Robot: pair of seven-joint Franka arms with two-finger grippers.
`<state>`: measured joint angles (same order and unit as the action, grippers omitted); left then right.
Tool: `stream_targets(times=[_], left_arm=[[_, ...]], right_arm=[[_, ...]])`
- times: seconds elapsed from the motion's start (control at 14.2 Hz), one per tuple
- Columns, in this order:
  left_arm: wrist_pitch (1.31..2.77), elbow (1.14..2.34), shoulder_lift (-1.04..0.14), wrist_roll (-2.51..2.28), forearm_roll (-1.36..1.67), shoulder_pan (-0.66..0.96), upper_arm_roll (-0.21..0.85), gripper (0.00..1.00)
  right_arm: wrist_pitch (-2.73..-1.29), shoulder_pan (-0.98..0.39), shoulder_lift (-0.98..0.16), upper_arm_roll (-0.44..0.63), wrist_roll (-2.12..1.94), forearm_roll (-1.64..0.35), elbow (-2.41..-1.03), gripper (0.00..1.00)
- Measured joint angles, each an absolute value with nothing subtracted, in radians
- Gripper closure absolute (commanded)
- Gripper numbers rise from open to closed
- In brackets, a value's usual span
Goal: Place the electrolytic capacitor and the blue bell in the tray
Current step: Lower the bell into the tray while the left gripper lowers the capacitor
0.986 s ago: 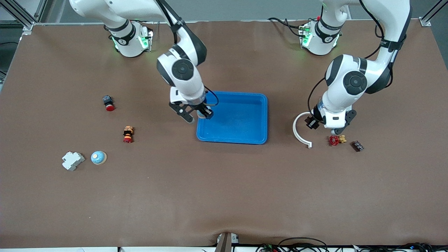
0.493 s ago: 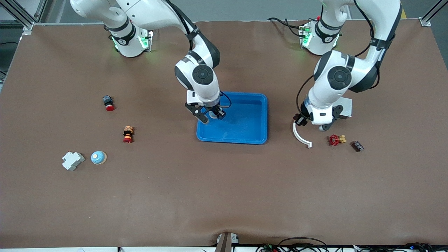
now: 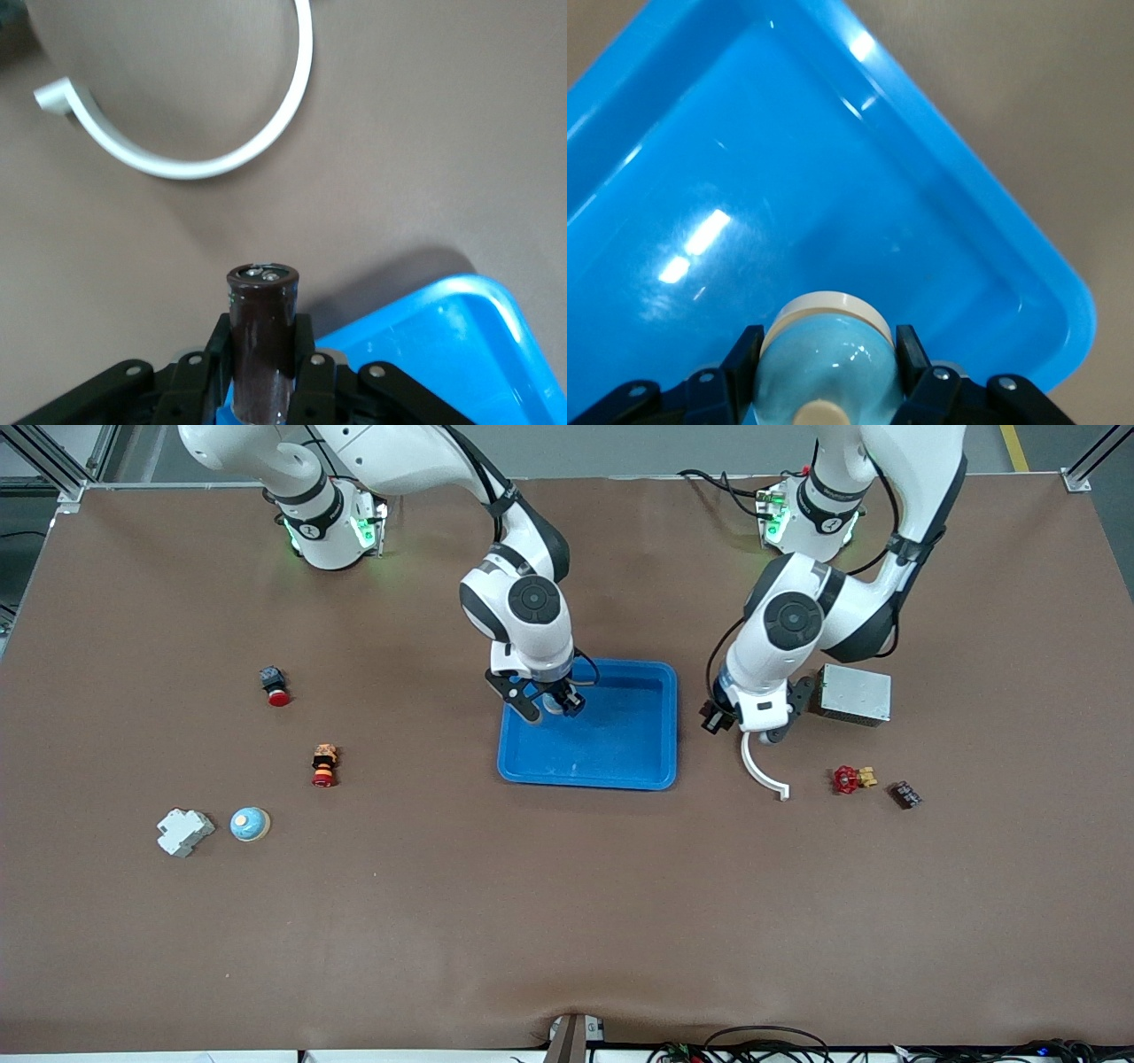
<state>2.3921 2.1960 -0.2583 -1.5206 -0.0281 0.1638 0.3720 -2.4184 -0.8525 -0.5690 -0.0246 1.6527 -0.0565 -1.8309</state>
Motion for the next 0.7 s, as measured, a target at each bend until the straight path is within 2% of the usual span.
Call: stream_targets(times=[0.7], left_arm=[[2.392, 2.115, -0.346, -1.701, -0.028, 0.26, 0.373, 1.0]], right_arm=[[-2.475, -0.891, -0.609, -0.022, 1.727, -0.055, -1.831, 1.0]])
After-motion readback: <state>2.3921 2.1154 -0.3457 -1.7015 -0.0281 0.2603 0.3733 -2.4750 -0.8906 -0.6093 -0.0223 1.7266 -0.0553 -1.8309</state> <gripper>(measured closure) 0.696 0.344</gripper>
